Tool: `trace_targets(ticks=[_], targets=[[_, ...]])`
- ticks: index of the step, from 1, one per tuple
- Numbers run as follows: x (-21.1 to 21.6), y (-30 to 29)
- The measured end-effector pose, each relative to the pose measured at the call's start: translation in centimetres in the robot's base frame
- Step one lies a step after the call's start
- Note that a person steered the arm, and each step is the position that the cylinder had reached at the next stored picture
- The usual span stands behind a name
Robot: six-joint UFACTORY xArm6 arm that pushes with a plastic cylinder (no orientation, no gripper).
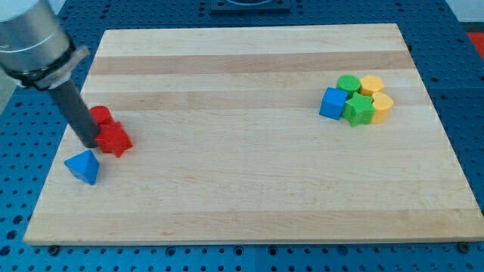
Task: Push the red star to the left of the green star
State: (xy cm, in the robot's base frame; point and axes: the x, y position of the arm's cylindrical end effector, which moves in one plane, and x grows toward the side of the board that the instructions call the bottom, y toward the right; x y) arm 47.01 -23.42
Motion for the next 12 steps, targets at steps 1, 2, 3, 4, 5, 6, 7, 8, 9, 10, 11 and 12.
trace_targets(ticks=[1, 2, 3, 4, 5, 6, 7, 8, 9, 10, 11, 12], targets=[[0.2, 2.5], [0.6, 4.7], [1.8, 5.9], [2.0, 8.2], [2.5, 11.7], [2.5, 14.8], [2.5, 17.7], [2.7, 20.2], [2.0, 22.6], [0.4, 24.7], [-2.2, 25.0], [-4.9, 25.2]])
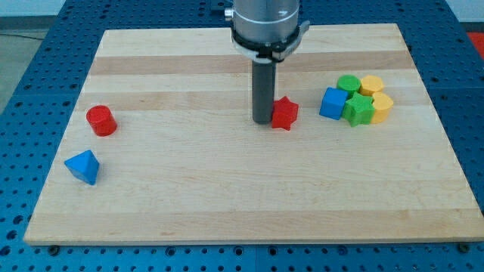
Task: Push the red star to the left of the green star
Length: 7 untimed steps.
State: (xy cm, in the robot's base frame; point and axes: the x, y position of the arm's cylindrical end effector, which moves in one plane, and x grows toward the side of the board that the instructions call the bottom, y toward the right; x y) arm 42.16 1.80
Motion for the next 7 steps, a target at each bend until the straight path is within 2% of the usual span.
trace_targets(ticks=[2, 4, 7], targets=[[-1.1, 2.7], [1.7, 2.8], [1.9, 7.9]])
